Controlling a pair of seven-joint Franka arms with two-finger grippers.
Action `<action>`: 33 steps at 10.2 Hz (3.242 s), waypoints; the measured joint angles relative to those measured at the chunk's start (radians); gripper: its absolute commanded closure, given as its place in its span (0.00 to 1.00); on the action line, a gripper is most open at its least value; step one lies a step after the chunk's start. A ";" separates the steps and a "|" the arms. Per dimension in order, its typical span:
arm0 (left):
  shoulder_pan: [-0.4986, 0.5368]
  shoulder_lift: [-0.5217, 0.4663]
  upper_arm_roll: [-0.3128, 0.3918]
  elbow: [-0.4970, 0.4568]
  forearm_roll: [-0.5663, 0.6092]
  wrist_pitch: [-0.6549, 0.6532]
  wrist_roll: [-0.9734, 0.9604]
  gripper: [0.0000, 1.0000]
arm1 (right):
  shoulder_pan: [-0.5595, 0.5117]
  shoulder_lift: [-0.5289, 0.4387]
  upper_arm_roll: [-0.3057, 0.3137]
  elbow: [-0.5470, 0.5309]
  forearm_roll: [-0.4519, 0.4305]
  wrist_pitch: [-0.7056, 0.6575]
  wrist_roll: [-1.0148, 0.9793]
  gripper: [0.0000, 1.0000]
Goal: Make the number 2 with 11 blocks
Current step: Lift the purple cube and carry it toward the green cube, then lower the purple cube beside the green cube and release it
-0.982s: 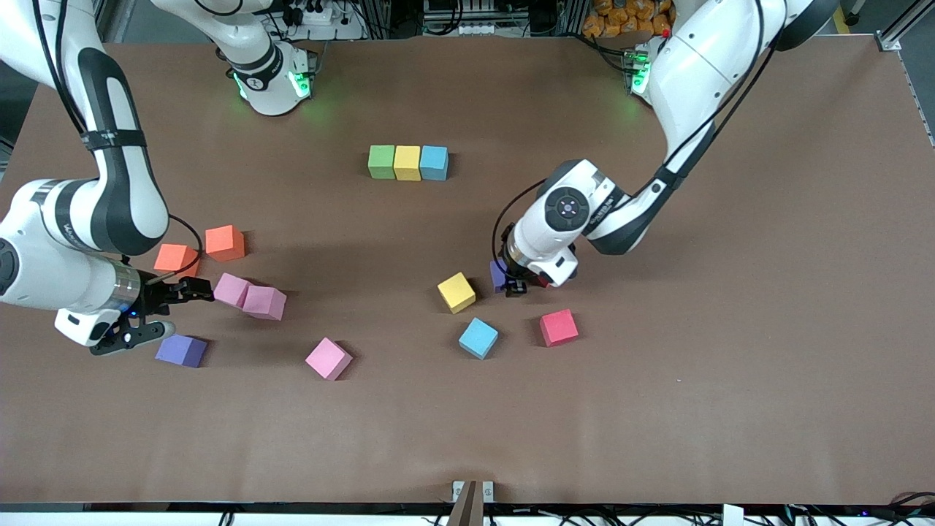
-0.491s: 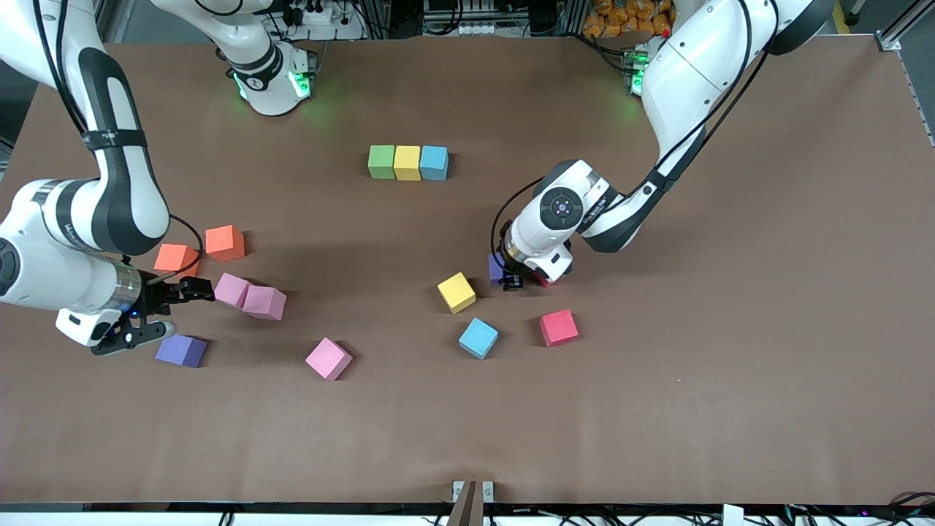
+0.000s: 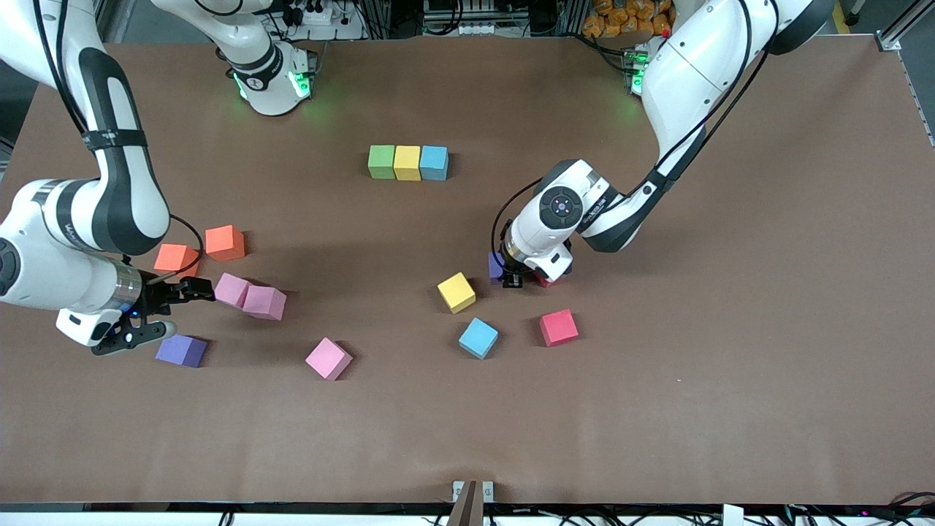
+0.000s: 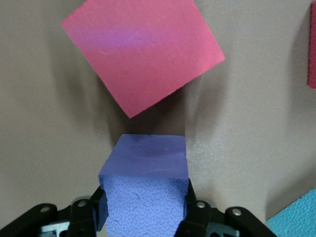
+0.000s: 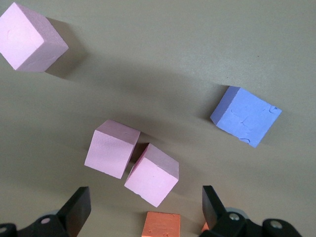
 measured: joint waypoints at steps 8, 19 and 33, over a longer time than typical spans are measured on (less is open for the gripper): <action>-0.209 -0.015 -0.027 0.056 0.027 0.010 0.628 1.00 | 0.000 0.000 0.000 0.000 0.000 0.000 0.000 0.00; -0.380 -0.094 -0.014 0.149 0.018 -0.198 1.137 1.00 | -0.001 0.000 -0.002 0.000 0.000 0.000 0.000 0.00; -0.397 0.002 0.041 0.172 -0.099 -0.311 1.270 1.00 | -0.001 0.000 -0.002 0.000 0.000 0.000 0.000 0.00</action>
